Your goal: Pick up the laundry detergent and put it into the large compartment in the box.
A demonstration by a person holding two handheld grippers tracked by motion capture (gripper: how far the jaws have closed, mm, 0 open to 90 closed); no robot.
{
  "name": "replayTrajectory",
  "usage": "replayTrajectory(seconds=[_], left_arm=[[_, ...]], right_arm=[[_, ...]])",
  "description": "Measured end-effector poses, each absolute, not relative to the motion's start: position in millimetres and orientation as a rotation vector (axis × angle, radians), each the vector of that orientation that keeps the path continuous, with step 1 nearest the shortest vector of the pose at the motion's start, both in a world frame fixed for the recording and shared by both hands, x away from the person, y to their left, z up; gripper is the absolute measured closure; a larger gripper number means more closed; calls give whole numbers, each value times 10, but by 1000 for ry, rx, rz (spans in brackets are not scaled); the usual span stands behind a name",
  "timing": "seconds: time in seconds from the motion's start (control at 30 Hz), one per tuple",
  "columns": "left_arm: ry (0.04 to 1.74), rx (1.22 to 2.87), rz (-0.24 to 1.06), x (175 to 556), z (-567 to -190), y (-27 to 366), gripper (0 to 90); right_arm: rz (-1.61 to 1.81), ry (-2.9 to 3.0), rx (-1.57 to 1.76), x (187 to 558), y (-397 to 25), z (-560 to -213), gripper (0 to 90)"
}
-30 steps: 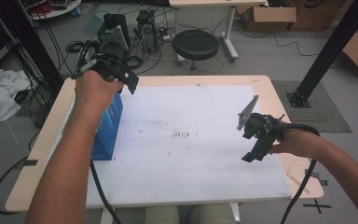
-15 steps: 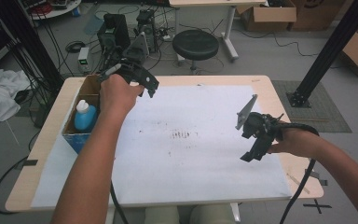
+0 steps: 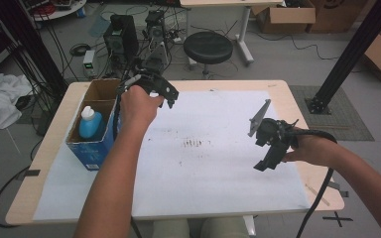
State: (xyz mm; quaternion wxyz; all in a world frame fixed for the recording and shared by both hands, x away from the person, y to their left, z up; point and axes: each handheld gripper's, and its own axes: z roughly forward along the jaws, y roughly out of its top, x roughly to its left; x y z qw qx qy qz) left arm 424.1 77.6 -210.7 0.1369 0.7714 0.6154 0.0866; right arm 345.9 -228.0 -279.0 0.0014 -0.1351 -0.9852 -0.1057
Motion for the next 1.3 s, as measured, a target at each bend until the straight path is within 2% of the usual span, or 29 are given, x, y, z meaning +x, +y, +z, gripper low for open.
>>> replayTrajectory(seconds=[0.4, 1.3], left_arm=[[1787, 2217, 221, 4310, -2274, 640, 199], [1782, 2218, 231, 4312, -2302, 600, 200]], right_arm=[[-334, -3098, -399, 3478, -2211, -2775, 172], [-344, -3101, -399, 3480, -2211, -2773, 173]])
